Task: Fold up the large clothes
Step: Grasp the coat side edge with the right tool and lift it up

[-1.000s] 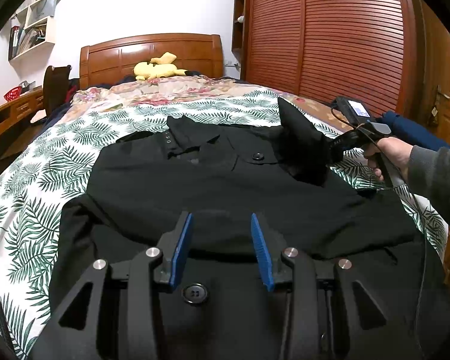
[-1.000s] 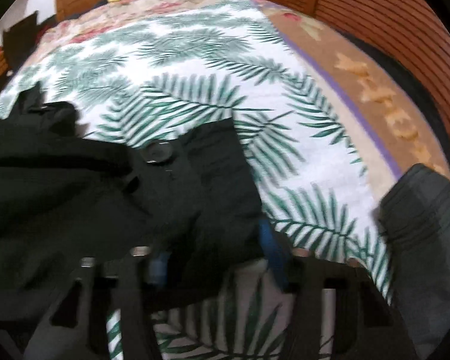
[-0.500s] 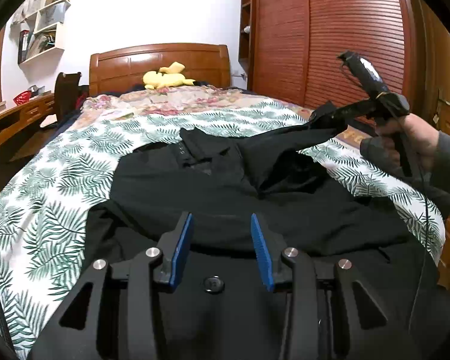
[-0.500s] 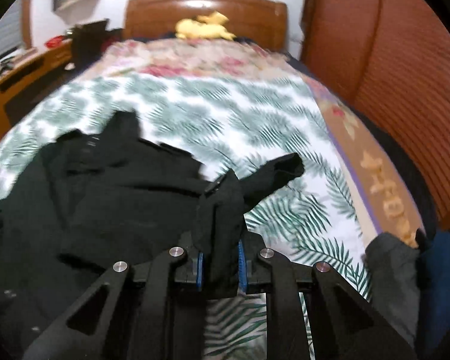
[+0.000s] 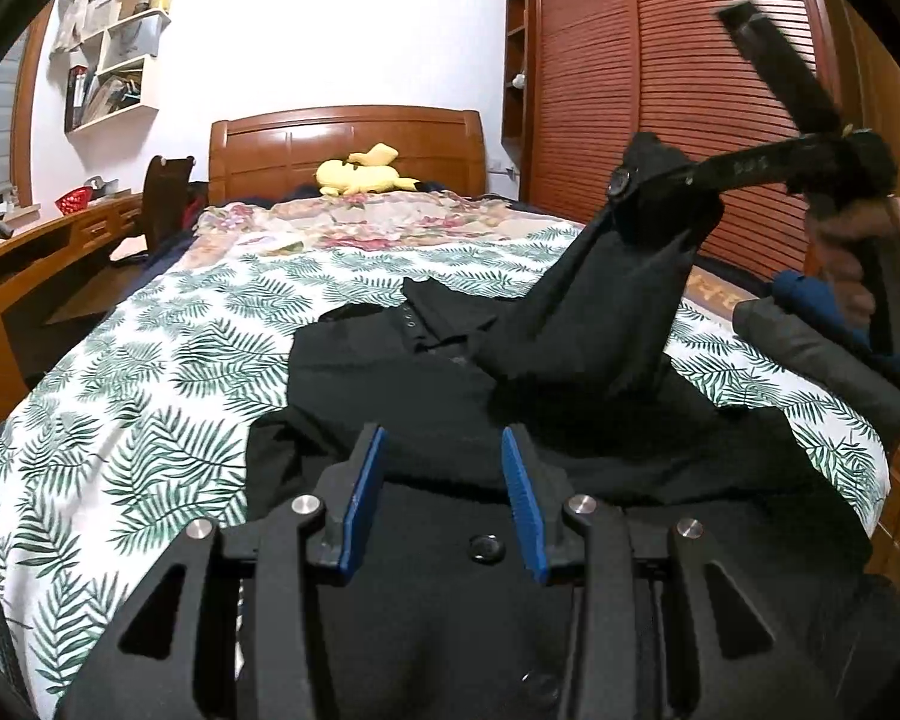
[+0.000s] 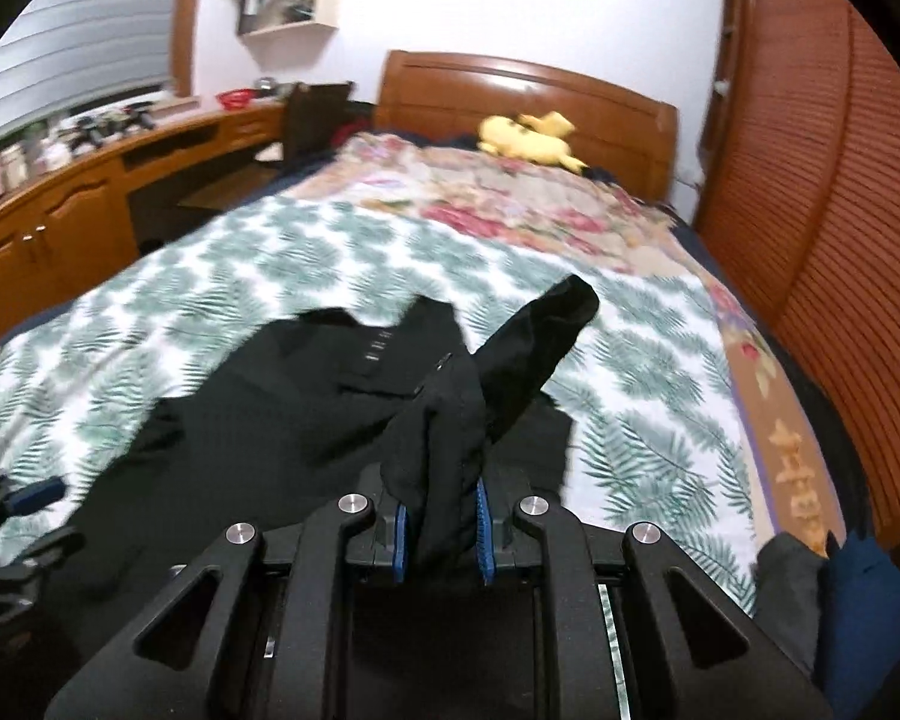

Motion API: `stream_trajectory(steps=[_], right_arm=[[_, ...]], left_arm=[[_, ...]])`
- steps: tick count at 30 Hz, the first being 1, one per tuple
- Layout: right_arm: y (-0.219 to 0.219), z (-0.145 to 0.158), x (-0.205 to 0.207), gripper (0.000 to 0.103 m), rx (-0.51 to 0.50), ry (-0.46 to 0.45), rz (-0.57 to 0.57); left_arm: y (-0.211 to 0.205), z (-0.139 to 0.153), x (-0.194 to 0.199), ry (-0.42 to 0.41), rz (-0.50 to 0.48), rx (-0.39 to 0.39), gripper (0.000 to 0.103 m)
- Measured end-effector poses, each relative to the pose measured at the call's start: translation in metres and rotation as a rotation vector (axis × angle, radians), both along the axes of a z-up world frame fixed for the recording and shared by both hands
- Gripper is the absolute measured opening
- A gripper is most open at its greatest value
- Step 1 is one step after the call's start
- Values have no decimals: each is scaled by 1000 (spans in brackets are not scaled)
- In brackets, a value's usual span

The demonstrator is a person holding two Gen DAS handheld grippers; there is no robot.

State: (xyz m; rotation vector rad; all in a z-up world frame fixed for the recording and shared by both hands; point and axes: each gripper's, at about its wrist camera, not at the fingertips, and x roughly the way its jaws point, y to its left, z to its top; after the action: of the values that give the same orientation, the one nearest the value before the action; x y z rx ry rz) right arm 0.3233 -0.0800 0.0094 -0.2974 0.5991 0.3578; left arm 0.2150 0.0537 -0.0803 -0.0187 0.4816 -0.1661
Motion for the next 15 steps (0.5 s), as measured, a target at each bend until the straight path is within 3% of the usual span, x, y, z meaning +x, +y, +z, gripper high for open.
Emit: stream_trajectory(steps=[7,11,15], right_arm=[[49,10,-54,18,16,-12,174],[60,6,-77,54,45,9,222],[61,-1,-90,57,48,23,248]], left_arm=[[15,3,-10,-9,37,13,38],[27,4,-19,-15,59,21,38],[37,5,-25,-17,78,26,38]])
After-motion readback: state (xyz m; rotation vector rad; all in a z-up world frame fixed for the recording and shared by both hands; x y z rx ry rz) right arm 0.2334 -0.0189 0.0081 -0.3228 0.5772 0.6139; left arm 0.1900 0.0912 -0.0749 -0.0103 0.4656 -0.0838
